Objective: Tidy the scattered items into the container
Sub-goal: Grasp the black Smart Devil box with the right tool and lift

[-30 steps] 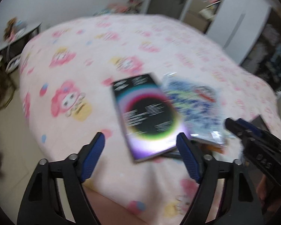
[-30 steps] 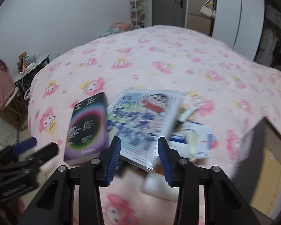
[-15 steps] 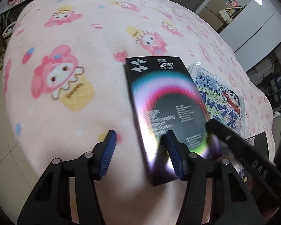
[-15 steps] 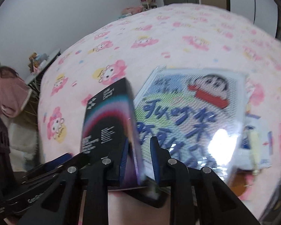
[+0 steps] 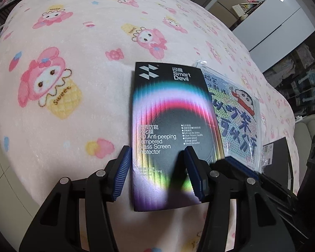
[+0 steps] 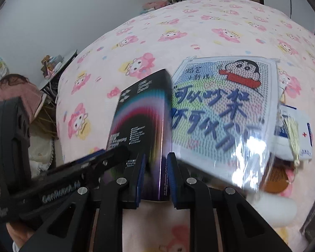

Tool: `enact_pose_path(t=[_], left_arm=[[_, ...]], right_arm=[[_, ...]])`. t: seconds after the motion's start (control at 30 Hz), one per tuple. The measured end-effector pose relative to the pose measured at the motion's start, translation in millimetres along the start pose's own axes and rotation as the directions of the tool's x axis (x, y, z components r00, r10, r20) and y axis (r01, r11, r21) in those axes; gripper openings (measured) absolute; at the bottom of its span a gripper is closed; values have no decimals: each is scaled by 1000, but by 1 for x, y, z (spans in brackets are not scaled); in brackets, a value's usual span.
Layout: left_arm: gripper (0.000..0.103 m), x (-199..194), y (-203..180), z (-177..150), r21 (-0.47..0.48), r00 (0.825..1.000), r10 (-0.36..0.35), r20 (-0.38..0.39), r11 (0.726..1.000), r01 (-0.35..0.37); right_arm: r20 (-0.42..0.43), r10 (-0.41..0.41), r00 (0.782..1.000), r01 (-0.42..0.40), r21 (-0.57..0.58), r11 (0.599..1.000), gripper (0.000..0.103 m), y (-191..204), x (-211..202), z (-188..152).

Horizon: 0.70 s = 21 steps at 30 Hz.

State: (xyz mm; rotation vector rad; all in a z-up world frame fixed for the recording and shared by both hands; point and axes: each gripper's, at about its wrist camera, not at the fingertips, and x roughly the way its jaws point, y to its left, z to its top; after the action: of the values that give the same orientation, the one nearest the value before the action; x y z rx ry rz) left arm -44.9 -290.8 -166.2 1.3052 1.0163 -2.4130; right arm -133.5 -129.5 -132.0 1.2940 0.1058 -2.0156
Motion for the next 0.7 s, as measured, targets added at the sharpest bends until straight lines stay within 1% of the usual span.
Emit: enact_pose_path(t=[0.07,0.1,0.17,0.2,0.23,0.33,0.4,0.43,0.47,0.57,0.7], left_arm=[[54,2,3,1,-5,1000,-6,-5,1000,6],[58,4,4,1,-10,1000,-5,-8,1000,5],[62,12,6,3,-14,1000,-1,-22,1000,0],[61,14,5,4,-13,999,-2,-32,1000,1],[57,15,5,5,-13,999,-3,-42,1000,2],[56,8,1,4,13,999,2,-48,1000,-1],[56,3,-5,-4,43,998,12,-62,999,-9],[56,1,-8,-9,49,997,6,-73,999,-3],[56,-1,-11,-14,55,996,0,-84,998,5],[55,-7,-32,-35,124,993,13,-115,992,1],[55,-9,-65,-63,232,987,12,-161,972,26]], right_arm=[[-6,10,1000,-9,6,1000,18,0,-2,-2],[-10,5,1000,-5,8,1000,18,0,-1,-2],[-28,2,1000,-1,25,1000,18,-4,7,2],[-38,1,999,0,35,999,21,-5,11,4],[-39,2,999,0,40,999,21,-5,13,5],[-30,8,1000,-6,46,999,22,-4,13,6],[-30,26,999,-24,59,998,22,-6,6,0],[-30,36,999,-34,66,997,22,-8,3,-3],[-25,40,999,-38,81,996,22,-11,-2,-8],[3,45,999,-45,133,990,22,-22,-21,-29],[42,55,998,-63,212,975,21,-46,-51,-64]])
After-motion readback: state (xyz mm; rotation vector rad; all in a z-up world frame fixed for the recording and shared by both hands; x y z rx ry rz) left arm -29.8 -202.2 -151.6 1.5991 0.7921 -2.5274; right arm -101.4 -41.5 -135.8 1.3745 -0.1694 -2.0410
